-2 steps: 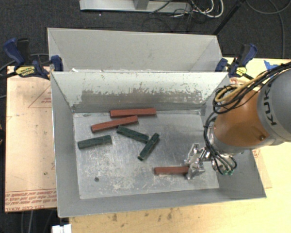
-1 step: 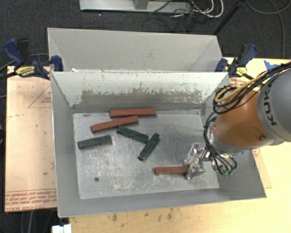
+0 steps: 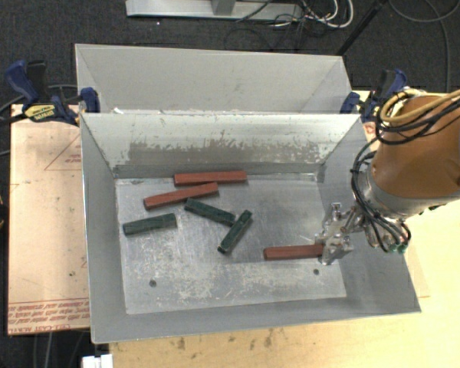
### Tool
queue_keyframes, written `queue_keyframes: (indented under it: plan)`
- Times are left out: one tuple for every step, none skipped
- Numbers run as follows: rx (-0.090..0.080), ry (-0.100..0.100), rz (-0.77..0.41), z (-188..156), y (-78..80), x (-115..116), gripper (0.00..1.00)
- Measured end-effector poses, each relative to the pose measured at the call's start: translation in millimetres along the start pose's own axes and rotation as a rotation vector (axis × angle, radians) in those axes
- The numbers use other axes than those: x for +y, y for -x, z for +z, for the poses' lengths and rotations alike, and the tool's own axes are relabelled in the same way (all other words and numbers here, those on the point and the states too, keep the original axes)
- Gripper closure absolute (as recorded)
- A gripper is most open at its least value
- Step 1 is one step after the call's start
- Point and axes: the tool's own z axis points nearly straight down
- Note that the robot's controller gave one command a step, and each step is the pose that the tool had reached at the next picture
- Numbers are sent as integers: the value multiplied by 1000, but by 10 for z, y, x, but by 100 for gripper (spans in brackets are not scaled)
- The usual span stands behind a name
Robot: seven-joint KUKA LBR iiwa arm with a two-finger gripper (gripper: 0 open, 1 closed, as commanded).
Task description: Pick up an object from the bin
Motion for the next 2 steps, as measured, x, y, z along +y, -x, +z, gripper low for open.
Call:
queue_keyframes:
  plan:
    - [0,0,0,0,0,0,100]
    - [8,3,-52,-108,88,-64,100]
